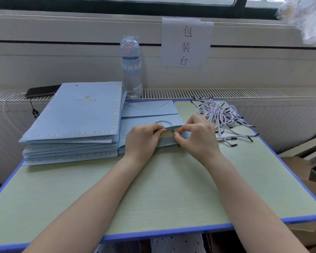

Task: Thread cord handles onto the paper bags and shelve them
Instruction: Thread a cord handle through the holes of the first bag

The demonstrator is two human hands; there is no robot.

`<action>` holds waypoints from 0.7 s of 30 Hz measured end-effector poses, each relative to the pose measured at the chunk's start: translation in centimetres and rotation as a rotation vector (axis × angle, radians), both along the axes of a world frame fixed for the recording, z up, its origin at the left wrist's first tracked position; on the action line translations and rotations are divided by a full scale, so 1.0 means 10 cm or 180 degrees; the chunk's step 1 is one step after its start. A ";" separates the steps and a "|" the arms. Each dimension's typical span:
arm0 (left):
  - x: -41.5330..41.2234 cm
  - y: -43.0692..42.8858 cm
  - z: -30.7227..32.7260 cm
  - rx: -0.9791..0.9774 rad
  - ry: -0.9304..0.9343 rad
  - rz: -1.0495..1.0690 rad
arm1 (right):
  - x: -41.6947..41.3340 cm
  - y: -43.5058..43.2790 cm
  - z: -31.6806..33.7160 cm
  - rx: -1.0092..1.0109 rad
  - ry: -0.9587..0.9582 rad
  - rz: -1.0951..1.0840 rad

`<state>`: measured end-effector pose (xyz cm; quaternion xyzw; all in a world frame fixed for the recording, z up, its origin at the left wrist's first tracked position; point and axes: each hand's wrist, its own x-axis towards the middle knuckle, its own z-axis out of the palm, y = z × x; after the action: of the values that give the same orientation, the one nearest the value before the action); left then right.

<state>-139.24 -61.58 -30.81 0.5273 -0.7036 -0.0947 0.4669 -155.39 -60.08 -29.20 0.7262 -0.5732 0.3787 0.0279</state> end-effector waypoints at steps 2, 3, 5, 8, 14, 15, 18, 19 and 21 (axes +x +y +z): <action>0.01 -0.01 -0.01 0.0051 -0.0056 -0.0052 | -0.06 -0.02 0.05 0.0160 -0.0319 0.0172; 0.02 -0.02 -0.01 0.0082 -0.0073 -0.0080 | -0.09 -0.03 0.07 0.0199 -0.0525 0.0192; 0.04 -0.02 -0.01 0.0095 -0.0145 -0.0155 | -0.16 -0.05 0.09 0.0120 -0.0751 0.0118; 0.05 -0.02 -0.02 -0.0017 -0.0592 -0.0332 | -0.23 -0.06 0.08 0.0036 -0.0701 0.0180; 0.09 -0.05 -0.02 -0.0401 -0.0444 -0.0213 | -0.28 -0.08 0.00 0.0912 0.0486 0.0722; 0.09 -0.05 -0.02 -0.0448 -0.0405 -0.0211 | -0.28 -0.09 -0.02 0.0897 0.0502 0.0742; 0.06 -0.02 0.01 -0.0647 -0.0396 -0.0161 | -0.28 -0.10 -0.03 0.0264 0.0201 0.0802; 0.06 -0.01 0.02 -0.0806 -0.0425 -0.0129 | -0.28 -0.11 -0.02 -0.0055 0.0146 0.0780; 0.06 0.01 0.05 -0.1148 -0.0549 -0.0124 | -0.28 -0.11 0.01 -0.0618 0.0082 0.0677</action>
<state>-138.61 -61.47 -30.35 0.4276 -0.7566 0.0693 0.4898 -158.23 -61.18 -29.12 0.7815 -0.4532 0.4238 0.0650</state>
